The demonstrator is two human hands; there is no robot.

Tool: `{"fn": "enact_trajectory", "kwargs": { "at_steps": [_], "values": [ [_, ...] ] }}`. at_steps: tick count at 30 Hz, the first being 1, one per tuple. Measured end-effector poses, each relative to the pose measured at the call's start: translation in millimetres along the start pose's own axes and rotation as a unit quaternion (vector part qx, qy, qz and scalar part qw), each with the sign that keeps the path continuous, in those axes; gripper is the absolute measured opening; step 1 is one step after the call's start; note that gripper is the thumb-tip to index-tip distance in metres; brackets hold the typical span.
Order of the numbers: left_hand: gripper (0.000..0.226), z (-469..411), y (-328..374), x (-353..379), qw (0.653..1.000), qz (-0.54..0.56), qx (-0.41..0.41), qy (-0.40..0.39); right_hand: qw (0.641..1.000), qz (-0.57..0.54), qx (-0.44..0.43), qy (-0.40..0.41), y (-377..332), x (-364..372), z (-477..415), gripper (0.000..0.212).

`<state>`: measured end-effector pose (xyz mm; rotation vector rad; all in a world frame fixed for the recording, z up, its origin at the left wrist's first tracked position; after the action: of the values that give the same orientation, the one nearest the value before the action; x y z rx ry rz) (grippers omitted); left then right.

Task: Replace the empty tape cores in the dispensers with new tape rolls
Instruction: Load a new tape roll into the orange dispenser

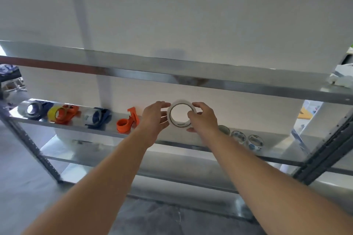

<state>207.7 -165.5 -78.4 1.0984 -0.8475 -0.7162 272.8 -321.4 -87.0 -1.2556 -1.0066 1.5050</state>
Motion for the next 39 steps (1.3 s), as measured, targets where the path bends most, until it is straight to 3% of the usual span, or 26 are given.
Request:
{"fn": "enact_trajectory", "kwargs": {
  "at_steps": [11, 20, 28, 39],
  "values": [
    [0.024, -36, 43, -113, 1.000, -0.011, -0.005, 0.009, 1.000, 0.000, 0.001, -0.016, -31, 118, 7, 0.032],
    [0.027, -77, 61, -193, 0.999, -0.032, -0.042, -0.007, 0.999, 0.013, 0.010, 0.027, -36, 202, 12, 0.026],
    [0.023, -108, 64, -219, 0.998, -0.043, -0.053, 0.003, 0.998, 0.058, 0.004, 0.035, -36, 241, -12, 0.020],
    [0.027, -163, 62, -243, 0.997, -0.035, -0.035, 0.062, 0.985, 0.158, -0.070, -0.005, -46, 285, -60, 0.027]
  ]
}}
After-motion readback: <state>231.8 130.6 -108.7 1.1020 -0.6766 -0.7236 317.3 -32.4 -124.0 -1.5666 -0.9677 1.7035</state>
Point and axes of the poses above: each hand's wrist, its own z-axis away from the middle knuckle, its own x-axis out of the palm, y = z × x, the point moved 3 cm from there along -z, towards the middle knuckle, and after that the axes turned 6 degrees about x, right-handed, at the moved point
